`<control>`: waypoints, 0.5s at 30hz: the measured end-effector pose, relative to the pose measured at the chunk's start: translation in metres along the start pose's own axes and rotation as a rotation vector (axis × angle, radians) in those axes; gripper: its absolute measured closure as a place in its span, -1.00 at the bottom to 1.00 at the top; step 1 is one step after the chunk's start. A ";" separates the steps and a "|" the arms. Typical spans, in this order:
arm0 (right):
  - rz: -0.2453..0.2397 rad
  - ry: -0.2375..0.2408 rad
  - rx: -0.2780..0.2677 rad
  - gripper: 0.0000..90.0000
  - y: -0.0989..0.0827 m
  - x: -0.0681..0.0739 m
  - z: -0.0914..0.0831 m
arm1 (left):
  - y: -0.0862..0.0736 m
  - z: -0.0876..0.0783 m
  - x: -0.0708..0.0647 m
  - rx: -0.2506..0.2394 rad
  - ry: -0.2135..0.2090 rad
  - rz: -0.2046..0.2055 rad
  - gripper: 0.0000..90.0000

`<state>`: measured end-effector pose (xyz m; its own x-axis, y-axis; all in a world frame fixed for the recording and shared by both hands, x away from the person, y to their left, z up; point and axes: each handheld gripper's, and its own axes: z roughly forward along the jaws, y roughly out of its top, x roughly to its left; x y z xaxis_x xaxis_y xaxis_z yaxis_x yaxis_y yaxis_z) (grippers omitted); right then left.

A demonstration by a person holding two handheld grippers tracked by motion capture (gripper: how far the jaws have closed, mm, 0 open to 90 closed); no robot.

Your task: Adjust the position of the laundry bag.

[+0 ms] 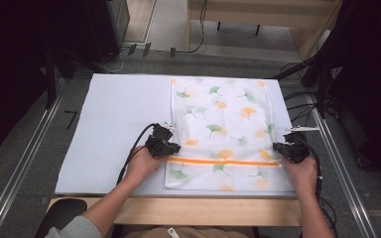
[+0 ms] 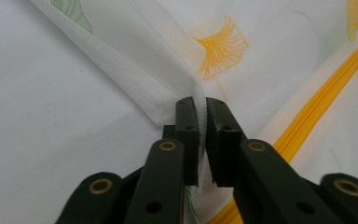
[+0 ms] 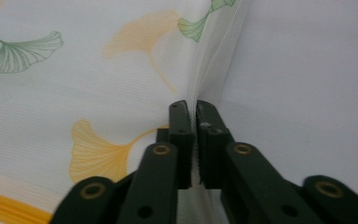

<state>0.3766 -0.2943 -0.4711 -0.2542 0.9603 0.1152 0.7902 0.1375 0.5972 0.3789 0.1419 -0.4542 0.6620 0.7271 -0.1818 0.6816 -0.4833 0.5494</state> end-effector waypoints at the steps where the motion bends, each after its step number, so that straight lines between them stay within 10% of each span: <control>1: 0.002 0.009 0.001 1.00 0.000 -0.001 0.000 | 0.000 0.000 0.000 0.000 0.000 0.000 0.96; 15: 0.019 0.070 0.019 1.00 0.004 -0.001 -0.006 | 0.001 -0.010 0.013 0.013 -0.072 -0.052 1.00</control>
<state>0.3767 -0.2967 -0.4642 -0.2768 0.9436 0.1819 0.8056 0.1247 0.5792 0.3852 0.1557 -0.4473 0.6458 0.7148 -0.2683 0.7194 -0.4520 0.5274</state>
